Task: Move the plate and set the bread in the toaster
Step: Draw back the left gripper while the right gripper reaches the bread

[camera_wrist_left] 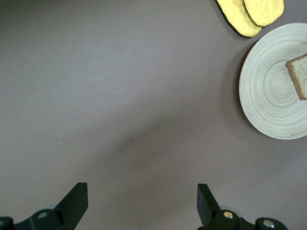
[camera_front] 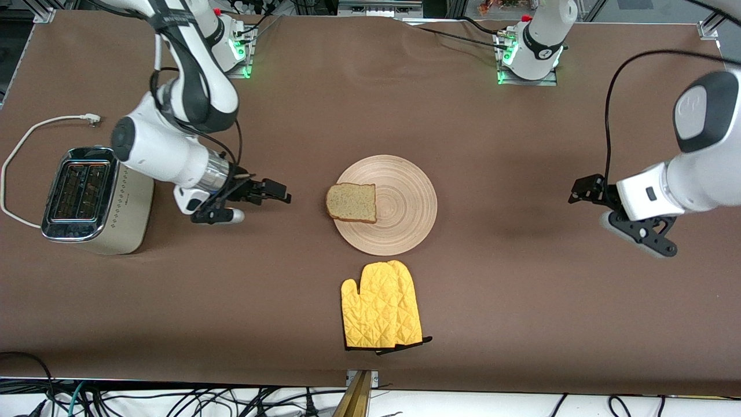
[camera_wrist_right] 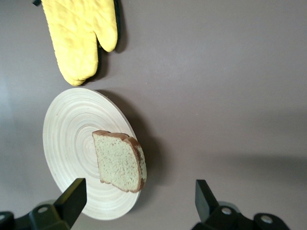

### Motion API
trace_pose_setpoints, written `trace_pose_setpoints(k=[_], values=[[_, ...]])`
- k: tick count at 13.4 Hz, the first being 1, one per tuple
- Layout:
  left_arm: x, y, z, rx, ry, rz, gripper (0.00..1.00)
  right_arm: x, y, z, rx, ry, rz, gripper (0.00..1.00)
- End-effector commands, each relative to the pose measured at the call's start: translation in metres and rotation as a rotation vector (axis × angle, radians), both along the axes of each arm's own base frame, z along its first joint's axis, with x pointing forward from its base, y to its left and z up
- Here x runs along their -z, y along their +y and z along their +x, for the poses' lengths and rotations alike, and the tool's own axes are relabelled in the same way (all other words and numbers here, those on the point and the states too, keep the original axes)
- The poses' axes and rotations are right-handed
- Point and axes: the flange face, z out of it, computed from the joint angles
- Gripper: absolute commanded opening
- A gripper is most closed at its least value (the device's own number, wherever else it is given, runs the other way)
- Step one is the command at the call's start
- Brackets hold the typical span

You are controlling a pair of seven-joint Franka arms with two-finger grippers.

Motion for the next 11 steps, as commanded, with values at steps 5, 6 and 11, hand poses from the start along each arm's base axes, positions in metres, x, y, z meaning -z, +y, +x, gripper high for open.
trace_pose_setpoints(k=[5,6,11], values=[[-0.071,-0.018,-0.054,-0.303,-0.111,0.203,1.0,0.083,0.05,-0.043,0.035,-0.035,-0.019,1.0],[-0.074,-0.021,-0.062,-0.353,-0.11,0.202,1.0,0.092,0.057,-0.047,0.041,-0.04,-0.016,1.0],[-0.089,-0.022,-0.075,-0.39,-0.097,0.108,1.0,0.128,0.072,-0.055,0.094,-0.024,-0.003,1.0]])
